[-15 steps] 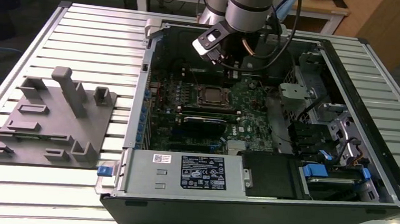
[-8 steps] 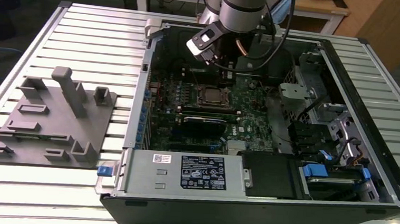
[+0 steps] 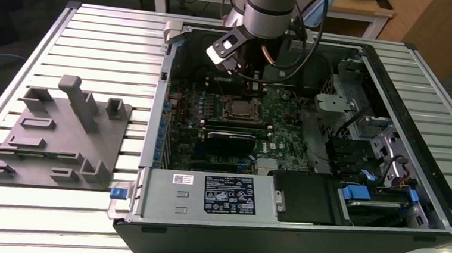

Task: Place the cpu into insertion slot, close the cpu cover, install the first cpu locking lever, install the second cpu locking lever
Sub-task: 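Close the cpu cover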

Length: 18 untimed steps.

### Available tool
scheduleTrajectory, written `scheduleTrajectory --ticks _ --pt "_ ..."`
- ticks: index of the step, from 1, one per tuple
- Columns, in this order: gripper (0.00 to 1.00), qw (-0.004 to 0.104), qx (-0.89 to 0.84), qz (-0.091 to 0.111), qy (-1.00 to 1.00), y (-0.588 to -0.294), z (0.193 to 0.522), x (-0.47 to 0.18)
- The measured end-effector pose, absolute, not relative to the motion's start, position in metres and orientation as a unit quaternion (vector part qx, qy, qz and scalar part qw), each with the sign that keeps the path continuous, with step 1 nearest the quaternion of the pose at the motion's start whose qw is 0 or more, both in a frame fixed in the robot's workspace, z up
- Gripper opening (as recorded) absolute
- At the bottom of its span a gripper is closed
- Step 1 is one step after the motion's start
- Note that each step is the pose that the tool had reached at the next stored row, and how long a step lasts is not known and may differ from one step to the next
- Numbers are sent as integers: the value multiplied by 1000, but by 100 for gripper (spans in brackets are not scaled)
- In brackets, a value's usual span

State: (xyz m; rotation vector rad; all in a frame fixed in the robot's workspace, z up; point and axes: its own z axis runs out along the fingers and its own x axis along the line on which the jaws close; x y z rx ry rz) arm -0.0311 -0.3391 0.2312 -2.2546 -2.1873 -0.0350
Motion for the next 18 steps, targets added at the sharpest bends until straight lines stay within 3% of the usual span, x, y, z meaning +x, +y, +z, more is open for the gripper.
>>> scheduleTrajectory --ticks 18 --pt "10 0 -718 -11 -696 -339 222 -33"
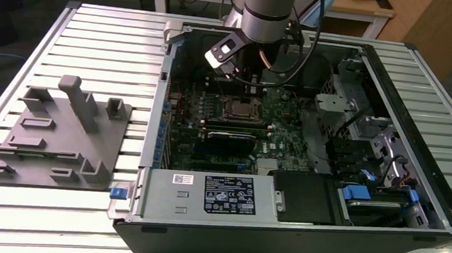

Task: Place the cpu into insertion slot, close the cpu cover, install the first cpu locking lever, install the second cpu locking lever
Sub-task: 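Close the cpu cover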

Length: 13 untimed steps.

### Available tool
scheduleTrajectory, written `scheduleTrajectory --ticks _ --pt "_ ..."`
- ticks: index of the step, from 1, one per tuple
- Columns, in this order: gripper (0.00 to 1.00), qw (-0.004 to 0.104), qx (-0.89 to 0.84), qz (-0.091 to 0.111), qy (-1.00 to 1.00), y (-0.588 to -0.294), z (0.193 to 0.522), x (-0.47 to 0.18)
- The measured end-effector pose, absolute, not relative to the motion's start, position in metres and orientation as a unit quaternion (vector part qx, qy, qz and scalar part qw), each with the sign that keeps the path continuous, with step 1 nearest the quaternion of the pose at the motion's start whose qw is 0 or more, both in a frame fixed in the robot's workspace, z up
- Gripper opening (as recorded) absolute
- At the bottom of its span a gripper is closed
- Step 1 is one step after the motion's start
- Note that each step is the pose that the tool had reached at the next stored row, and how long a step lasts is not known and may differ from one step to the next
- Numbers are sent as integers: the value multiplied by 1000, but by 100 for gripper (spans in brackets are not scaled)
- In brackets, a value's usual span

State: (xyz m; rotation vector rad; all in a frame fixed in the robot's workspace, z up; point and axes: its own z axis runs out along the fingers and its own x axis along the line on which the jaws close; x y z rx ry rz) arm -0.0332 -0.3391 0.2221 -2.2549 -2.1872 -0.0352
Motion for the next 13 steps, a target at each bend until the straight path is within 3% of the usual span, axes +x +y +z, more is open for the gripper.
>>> scheduleTrajectory --ticks 13 --pt "10 0 -718 -11 -696 -339 220 -35"
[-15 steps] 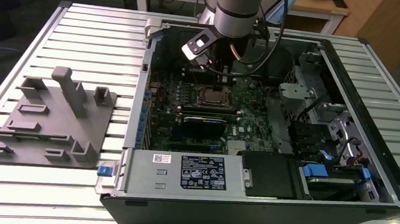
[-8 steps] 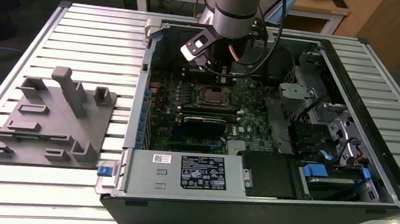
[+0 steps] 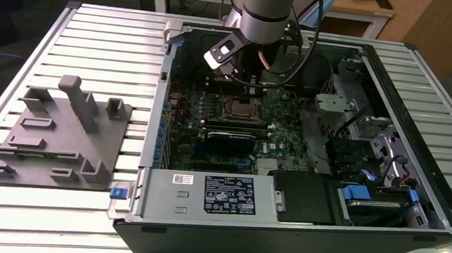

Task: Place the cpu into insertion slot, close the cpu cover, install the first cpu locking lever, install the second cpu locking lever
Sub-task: 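Close the cpu cover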

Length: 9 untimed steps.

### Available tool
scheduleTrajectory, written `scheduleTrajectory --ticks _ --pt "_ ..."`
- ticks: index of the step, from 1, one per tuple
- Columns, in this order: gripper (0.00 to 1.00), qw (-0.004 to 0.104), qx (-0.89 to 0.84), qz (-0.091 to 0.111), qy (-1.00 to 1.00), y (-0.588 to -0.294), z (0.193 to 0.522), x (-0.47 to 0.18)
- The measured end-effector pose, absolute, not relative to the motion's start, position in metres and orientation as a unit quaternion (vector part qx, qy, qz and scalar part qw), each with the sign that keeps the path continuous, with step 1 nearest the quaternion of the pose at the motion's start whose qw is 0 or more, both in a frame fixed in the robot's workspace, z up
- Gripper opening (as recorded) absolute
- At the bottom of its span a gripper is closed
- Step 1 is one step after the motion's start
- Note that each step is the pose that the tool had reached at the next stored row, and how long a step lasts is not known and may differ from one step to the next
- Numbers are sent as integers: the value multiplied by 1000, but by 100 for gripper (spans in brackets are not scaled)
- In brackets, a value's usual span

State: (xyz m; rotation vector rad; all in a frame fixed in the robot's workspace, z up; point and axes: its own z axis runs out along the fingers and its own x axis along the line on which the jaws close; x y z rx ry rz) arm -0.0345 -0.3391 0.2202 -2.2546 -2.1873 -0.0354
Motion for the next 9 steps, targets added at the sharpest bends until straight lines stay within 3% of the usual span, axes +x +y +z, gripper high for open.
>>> scheduleTrajectory --ticks 9 --pt "10 0 -718 -11 -696 -339 219 -35"
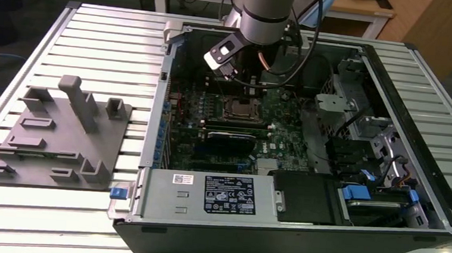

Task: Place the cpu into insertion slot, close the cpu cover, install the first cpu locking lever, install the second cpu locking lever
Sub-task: 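Close the cpu cover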

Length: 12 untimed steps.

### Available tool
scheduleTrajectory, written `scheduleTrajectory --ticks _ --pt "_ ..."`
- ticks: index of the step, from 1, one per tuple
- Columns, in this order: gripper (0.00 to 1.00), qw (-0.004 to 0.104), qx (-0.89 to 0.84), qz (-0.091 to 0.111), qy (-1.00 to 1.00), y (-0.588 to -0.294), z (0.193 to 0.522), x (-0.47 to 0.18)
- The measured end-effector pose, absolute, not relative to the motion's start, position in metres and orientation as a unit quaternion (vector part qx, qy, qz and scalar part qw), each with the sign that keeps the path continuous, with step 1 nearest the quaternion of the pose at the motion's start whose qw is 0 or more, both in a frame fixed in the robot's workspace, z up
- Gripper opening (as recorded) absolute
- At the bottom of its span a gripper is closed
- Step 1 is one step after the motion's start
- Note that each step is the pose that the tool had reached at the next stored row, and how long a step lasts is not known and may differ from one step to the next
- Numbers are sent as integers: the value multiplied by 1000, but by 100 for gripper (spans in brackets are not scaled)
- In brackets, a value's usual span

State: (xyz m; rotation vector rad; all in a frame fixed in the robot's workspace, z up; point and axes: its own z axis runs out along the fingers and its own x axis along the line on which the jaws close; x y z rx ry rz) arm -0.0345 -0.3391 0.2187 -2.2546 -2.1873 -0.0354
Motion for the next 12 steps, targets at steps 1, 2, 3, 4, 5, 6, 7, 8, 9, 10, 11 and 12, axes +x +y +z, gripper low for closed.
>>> scheduleTrajectory --ticks 1,2,3,4,5,6,7,8,9,10,11,12 --pt "10 0 -717 -11 -696 -339 219 -35" --pt "10 0 -717 -11 -697 -339 218 -35" --pt "10 0 -717 -11 -697 -339 218 -35" --pt "10 0 -717 -11 -697 -339 218 -35" --pt "10 0 -717 -11 -697 -339 217 -35" --pt "10 0 -717 -11 -697 -339 216 -36" --pt "10 0 -717 -11 -697 -339 215 -37" --pt "10 0 -717 -11 -697 -339 215 -37" --pt "10 0 -717 -11 -697 -339 215 -37" --pt "10 0 -717 -11 -697 -339 215 -37" --pt "10 0 -717 -11 -697 -339 215 -37" --pt "10 0 -717 -11 -697 -339 215 -37"
